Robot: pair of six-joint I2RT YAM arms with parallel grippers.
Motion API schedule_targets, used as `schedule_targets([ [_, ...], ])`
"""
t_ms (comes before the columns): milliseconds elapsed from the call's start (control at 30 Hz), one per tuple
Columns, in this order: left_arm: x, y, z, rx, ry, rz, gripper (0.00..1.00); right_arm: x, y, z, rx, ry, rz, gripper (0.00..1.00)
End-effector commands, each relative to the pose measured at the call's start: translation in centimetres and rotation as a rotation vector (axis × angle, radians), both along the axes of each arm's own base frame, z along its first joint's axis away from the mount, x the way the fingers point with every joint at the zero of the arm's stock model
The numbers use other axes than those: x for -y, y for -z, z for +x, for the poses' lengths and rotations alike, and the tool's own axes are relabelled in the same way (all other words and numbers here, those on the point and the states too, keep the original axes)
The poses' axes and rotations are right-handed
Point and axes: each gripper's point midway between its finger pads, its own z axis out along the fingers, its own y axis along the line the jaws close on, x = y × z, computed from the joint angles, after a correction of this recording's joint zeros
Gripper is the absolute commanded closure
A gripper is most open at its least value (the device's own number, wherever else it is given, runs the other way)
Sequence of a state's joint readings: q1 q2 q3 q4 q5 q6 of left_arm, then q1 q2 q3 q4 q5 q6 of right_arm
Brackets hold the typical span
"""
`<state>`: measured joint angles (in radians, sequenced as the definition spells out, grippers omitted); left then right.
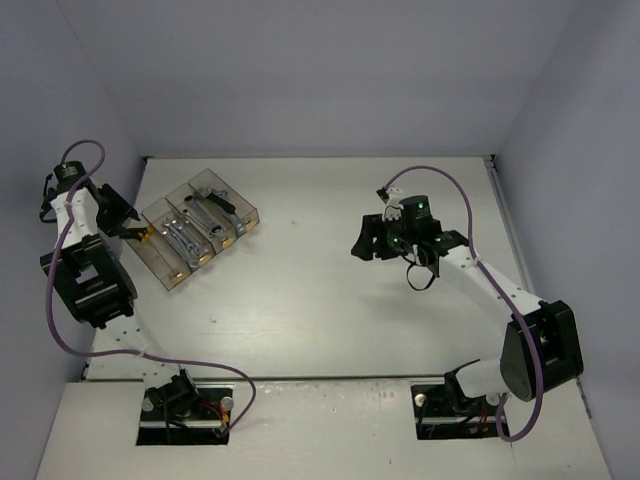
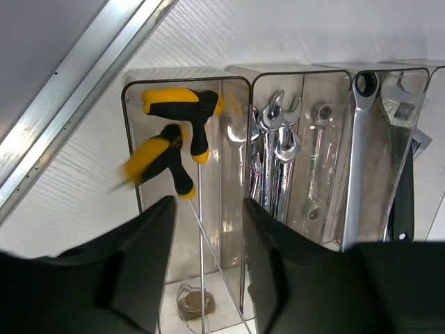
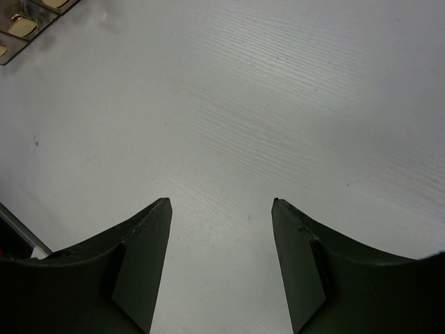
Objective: Sort the tools into containers
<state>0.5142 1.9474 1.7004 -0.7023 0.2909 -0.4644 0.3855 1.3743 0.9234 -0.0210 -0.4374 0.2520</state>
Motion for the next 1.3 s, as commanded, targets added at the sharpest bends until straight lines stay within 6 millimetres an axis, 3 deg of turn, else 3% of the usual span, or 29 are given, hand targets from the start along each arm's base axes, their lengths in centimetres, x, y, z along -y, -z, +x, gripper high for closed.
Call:
schedule_targets([
  [0, -0.6, -5.8, 0.3, 0.125, -0.015, 0.058, 0.55, -0.2, -3.1, 1.2, 0.091, 0.003, 0.035, 0.43],
  [33, -0.5, -6.0, 0.3, 0.126, -0.016, 0.062, 0.55, -0.2, -3.3, 1.2, 0.094, 0.004, 0.036, 0.43],
  [100, 0.8, -9.1, -0.4, 0.189, -0.008, 0.079, 0.49, 0.1, -4.0, 1.6, 0.110, 0.020, 0.029, 0.43],
  [200, 2.9, -12.1, -1.3, 0.245, 0.017, 0.107, 0.45, 0.7, -5.5, 2.1, 0.133, 0.054, 0.017, 0.43],
  [400, 7.8, -20.0, -5.2, 0.382, 0.098, 0.264, 0.41, 2.4, -10.4, 2.9, 0.225, 0.146, -0.005, 0.37],
  [500, 10.3, -23.9, -6.6, 0.449, 0.162, 0.360, 0.39, 4.3, -13.4, 2.6, 0.294, 0.209, -0.050, 0.26],
  [600, 13.2, -27.4, -8.9, 0.563, 0.219, 0.363, 0.37, 6.3, -15.9, 1.9, 0.370, 0.277, -0.077, 0.11],
  [633, 14.1, -27.7, -9.5, 0.582, 0.242, 0.352, 0.34, 7.0, -17.2, 1.1, 0.404, 0.300, -0.068, 0.07],
  [700, 15.1, -29.4, -12.3, 0.647, 0.263, 0.364, 0.33, 8.6, -18.8, 0.2, 0.450, 0.371, -0.072, 0.00],
  [800, 15.7, -31.0, -16.7, 0.691, 0.282, 0.440, 0.32, 11.3, -21.4, -2.1, 0.537, 0.468, -0.072, 0.00],
  [867, 15.7, -30.1, -19.2, 0.668, 0.274, 0.483, 0.32, 13.2, -22.3, -3.7, 0.583, 0.525, -0.091, 0.00],
  [933, 15.3, -28.3, -20.3, 0.626, 0.262, 0.515, 0.31, 15.4, -23.4, -5.5, 0.628, 0.610, -0.108, 0.00],
  [1067, 14.4, -24.7, -23.6, 0.596, 0.182, 0.543, 0.32, 17.7, -24.7, -8.0, 0.691, 0.675, -0.145, 0.00],
  [1133, 13.8, -22.8, -24.8, 0.568, 0.152, 0.565, 0.31, 18.3, -25.0, -9.0, 0.715, 0.687, -0.144, 0.00],
  [1267, 13.8, -21.0, -27.2, 0.581, 0.131, 0.570, 0.29, 17.8, -24.5, -10.3, 0.740, 0.623, -0.135, 0.00],
])
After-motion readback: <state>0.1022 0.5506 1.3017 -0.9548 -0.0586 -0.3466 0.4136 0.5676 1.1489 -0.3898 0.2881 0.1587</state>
